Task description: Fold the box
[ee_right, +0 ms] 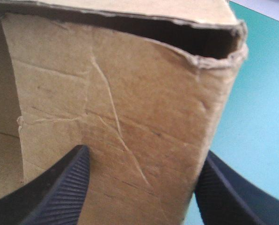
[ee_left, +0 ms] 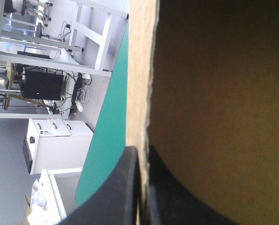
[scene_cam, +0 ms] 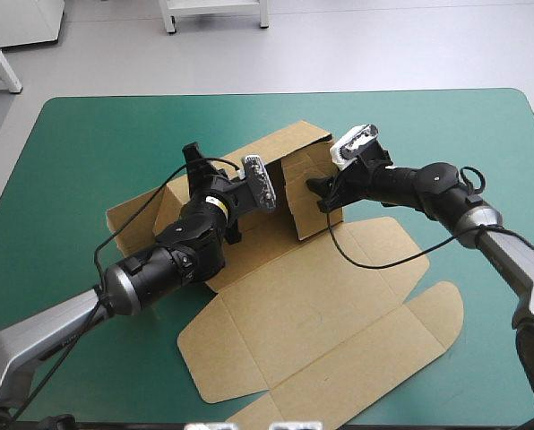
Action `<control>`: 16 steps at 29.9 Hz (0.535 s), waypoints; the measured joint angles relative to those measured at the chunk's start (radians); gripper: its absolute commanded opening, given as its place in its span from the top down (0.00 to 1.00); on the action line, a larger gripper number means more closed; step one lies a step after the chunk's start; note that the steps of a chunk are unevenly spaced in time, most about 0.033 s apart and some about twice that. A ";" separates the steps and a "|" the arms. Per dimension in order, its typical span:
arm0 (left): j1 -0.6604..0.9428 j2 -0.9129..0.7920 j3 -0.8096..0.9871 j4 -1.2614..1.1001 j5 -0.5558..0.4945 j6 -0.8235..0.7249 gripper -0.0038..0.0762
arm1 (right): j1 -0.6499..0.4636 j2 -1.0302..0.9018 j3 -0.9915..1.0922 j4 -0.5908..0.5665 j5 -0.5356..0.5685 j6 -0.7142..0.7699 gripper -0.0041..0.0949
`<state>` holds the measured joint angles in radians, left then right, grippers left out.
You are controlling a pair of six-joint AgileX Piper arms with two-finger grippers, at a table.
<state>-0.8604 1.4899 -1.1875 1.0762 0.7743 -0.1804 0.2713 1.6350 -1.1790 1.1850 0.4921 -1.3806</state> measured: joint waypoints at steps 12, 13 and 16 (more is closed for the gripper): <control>0.004 0.000 0.000 -0.006 0.021 0.001 0.96 | -0.007 0.053 -0.011 0.137 -0.025 -0.116 0.94; 0.004 0.000 0.000 -0.006 0.021 0.001 0.96 | -0.007 0.054 -0.011 0.138 -0.027 -0.117 0.96; 0.005 0.000 0.000 -0.008 0.025 0.001 0.96 | -0.005 0.054 -0.011 0.138 -0.036 -0.119 0.96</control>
<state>-0.8553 1.4899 -1.1875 1.0687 0.7995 -0.1794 0.2660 1.6887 -1.1903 1.3225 0.4559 -1.5001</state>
